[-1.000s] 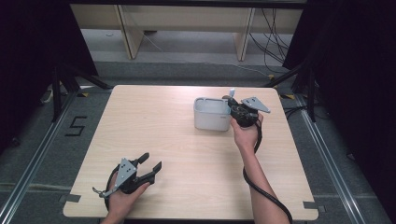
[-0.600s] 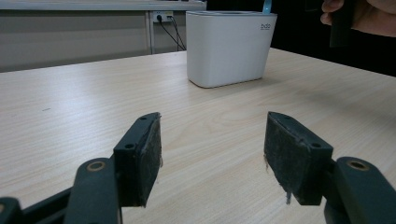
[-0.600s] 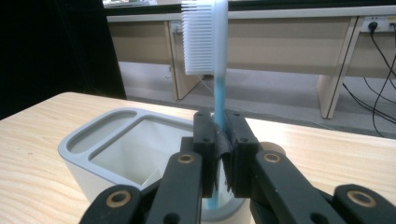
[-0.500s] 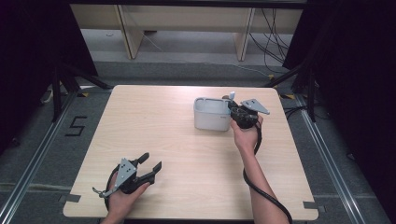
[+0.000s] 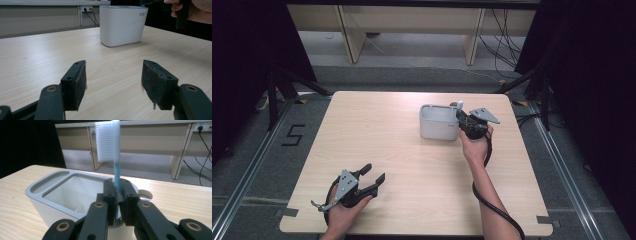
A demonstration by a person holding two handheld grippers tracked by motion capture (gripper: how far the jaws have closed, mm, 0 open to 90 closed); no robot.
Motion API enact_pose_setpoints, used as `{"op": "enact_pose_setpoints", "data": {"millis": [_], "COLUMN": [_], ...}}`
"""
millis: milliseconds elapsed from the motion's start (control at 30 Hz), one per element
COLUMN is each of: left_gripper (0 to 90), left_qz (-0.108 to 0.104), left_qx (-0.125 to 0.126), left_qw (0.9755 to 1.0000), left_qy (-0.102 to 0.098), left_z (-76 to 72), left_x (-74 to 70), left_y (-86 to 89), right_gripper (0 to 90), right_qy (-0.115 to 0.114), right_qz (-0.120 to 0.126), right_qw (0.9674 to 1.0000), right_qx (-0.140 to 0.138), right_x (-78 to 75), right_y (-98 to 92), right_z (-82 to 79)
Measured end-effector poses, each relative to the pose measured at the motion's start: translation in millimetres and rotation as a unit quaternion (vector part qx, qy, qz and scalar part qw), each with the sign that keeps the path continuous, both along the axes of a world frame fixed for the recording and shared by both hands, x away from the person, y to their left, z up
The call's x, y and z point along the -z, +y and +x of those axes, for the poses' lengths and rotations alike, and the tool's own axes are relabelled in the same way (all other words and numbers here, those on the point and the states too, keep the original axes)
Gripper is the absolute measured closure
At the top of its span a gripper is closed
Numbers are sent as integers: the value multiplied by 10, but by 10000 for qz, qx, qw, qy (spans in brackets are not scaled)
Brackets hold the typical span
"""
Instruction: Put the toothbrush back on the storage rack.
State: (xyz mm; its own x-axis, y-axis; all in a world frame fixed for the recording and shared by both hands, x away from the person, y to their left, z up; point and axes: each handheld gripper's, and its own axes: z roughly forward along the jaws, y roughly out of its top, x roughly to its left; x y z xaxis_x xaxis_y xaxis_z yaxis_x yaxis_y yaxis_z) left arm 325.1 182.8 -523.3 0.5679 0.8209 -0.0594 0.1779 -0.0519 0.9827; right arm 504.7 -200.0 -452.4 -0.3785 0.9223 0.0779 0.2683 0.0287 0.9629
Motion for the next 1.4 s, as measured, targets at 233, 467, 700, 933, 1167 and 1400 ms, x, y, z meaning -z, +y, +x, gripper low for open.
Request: {"op": "enact_pose_setpoints", "data": {"millis": [233, 467, 700, 933, 1167, 1400], "left_gripper": [365, 365, 366, 368, 366, 365], "left_qz": [3, 6, 11, 2, 10, 2], "left_qx": [0, 5, 4, 17, 14, 8], "left_qw": [10000, 10000, 10000, 10000, 10000, 10000], "left_qy": [-3, -5, -4, -2, -7, -1], "left_z": [0, 0, -1, 0, -1, 0], "left_x": [0, 0, 0, 0, 0, 0], "left_y": [0, 1, -1, 2, 0, 2], "right_gripper": [840, 829, 756, 559, 433, 370], "right_qy": [42, 60, 47, 52, 159, 246], "right_qz": [69, 8, 58, 27, -91, -151], "right_qw": [10000, 10000, 9999, 9998, 9994, 9992], "right_qx": [-16, 22, 72, 166, 297, 291], "right_x": [11, 15, -11, -18, -37, -24], "right_y": [16, 12, 16, 16, -13, -19], "right_z": [2, -8, -43, -87, -139, -210]}}
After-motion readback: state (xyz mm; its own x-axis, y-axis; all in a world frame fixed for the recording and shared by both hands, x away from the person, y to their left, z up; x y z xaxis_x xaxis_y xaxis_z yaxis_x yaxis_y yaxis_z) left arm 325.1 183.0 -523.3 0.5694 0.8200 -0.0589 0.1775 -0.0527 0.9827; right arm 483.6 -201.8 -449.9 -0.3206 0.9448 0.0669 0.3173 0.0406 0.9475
